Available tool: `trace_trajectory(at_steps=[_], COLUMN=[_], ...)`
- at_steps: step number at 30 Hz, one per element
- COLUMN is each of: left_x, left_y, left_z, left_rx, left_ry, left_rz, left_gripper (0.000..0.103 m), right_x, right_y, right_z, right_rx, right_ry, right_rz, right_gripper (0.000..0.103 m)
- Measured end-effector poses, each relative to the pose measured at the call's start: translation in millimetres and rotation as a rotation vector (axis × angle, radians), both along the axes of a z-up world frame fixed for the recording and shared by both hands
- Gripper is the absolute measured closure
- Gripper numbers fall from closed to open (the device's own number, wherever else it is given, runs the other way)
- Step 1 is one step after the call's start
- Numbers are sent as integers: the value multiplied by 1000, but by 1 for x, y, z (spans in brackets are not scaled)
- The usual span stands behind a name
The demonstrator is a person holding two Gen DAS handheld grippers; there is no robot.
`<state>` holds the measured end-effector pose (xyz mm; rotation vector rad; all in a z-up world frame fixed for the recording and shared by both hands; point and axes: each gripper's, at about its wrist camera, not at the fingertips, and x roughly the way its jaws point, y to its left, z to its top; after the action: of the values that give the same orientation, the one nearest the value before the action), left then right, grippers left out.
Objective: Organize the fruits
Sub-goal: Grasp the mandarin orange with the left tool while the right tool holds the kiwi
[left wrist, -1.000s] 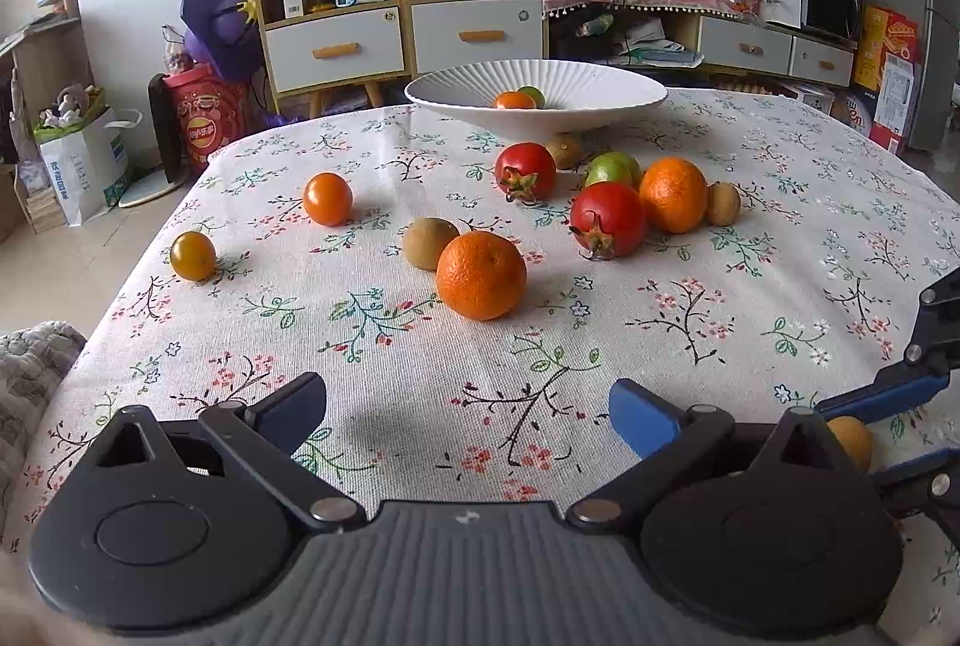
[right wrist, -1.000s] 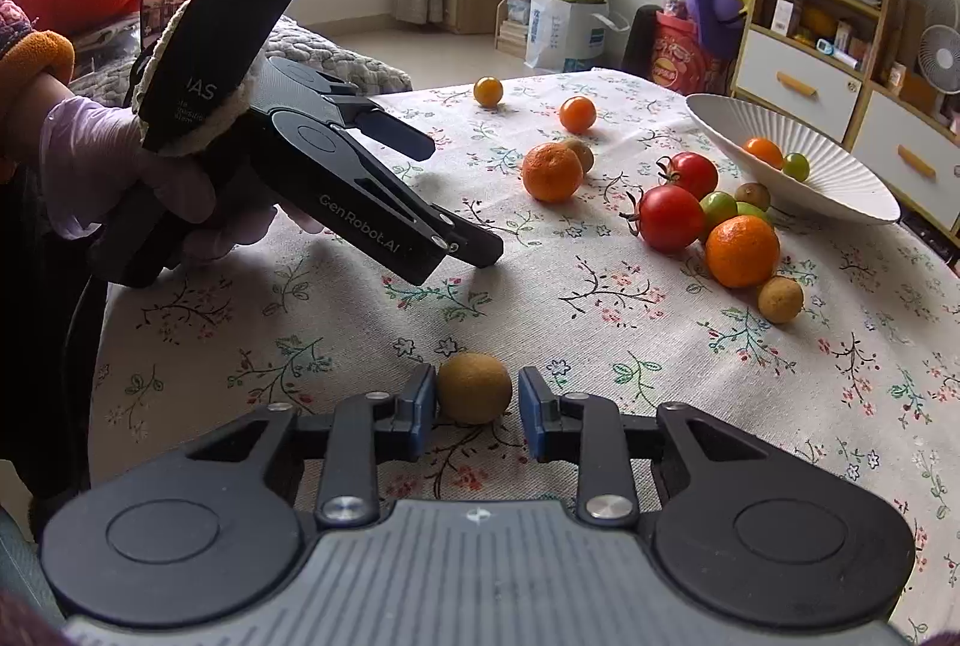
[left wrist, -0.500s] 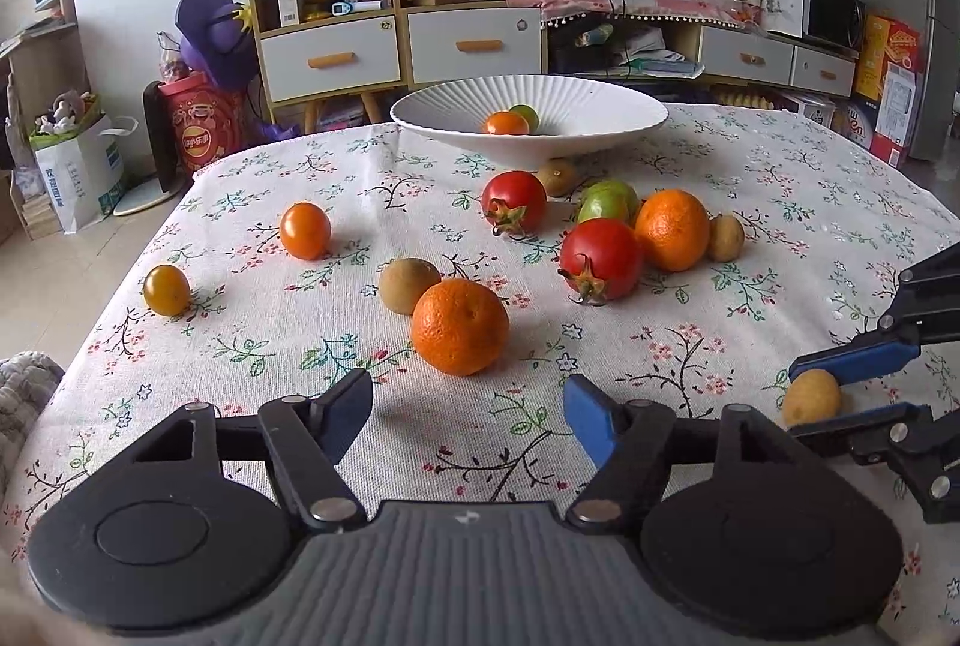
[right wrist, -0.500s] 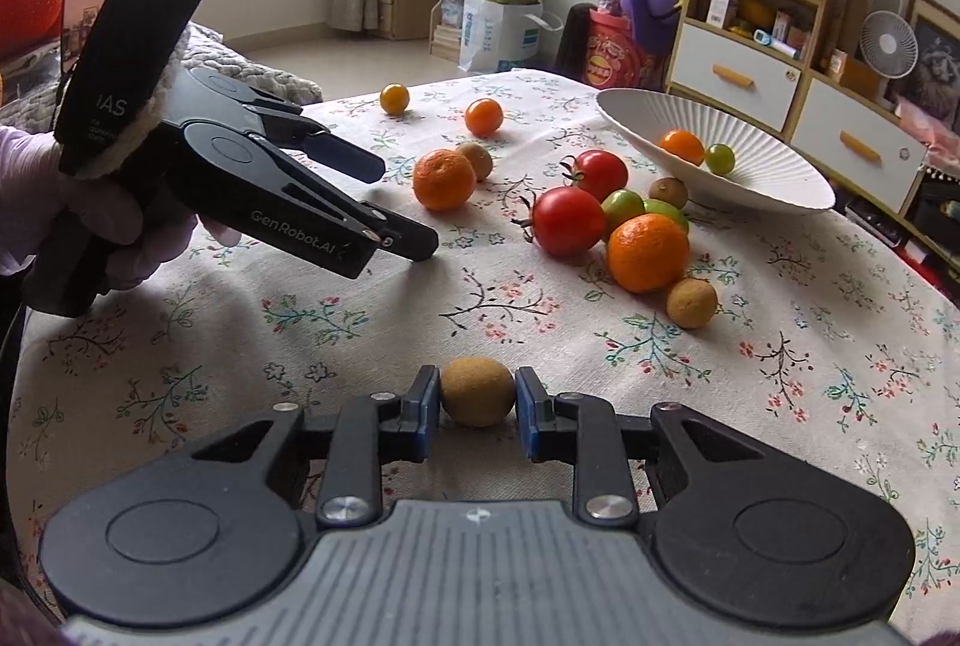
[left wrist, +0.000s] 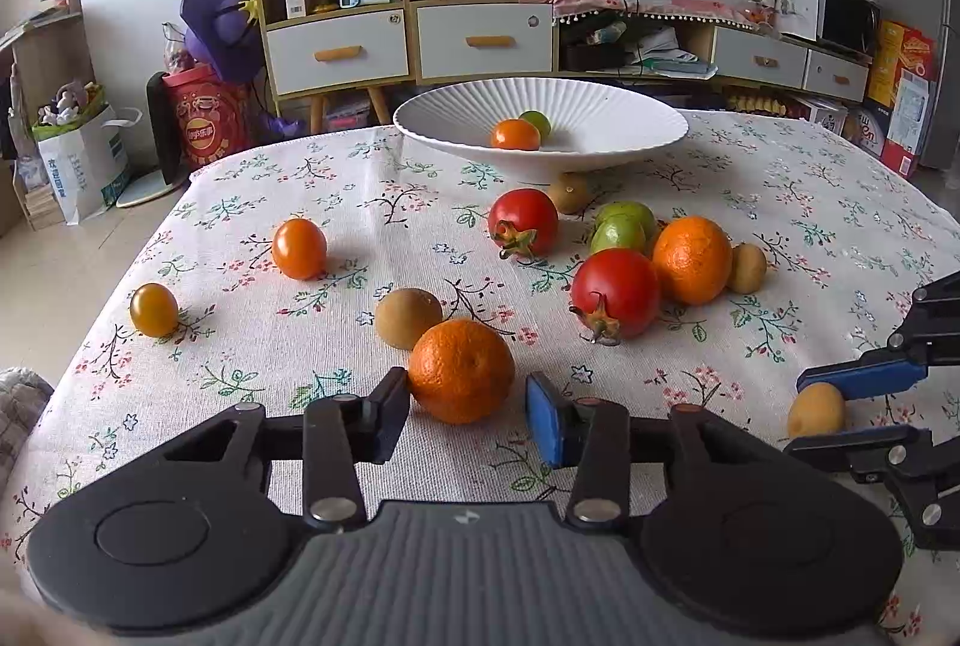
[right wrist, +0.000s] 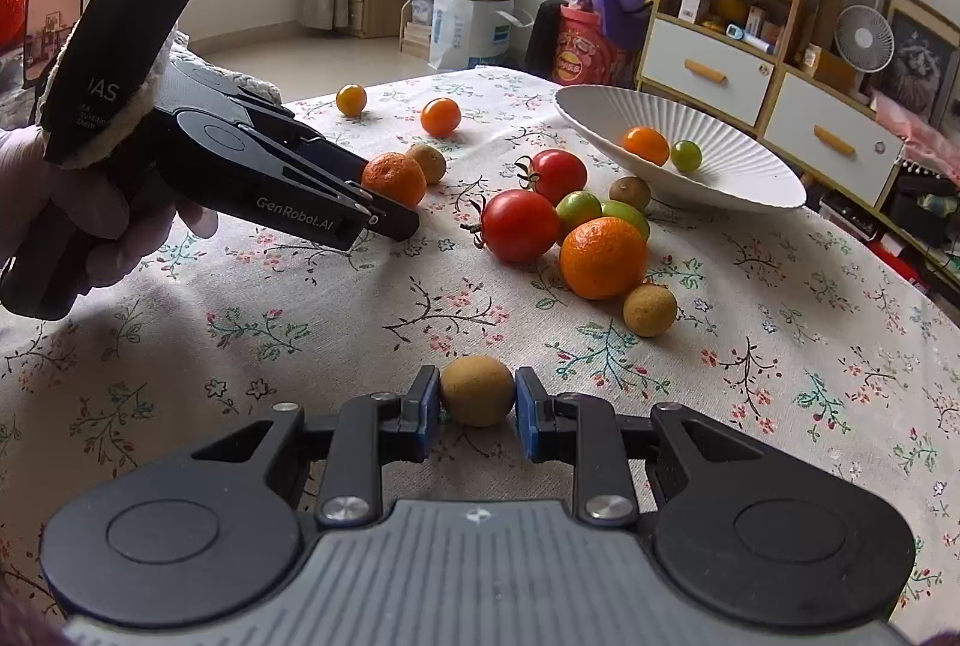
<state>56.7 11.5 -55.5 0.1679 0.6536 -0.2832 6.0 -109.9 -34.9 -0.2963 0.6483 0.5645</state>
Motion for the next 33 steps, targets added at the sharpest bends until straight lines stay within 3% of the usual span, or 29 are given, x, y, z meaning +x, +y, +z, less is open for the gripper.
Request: trace_trajectory(at_steps=[14, 22, 33], left_x=[9, 20, 43], left_y=[-3, -11, -23], left_z=[10, 27, 48], left_rx=[-11, -61, -109], left_ry=[57, 60, 61], left_rz=[17, 32, 55], left_gripper=[67, 67, 67], right_x=[31, 72, 104], right_y=[-4, -18, -22], right_z=[12, 30, 40], right_rx=[3, 109, 145], right_ry=[23, 42, 10], right_rz=[-101, -254, -335], right_gripper=[79, 79, 79])
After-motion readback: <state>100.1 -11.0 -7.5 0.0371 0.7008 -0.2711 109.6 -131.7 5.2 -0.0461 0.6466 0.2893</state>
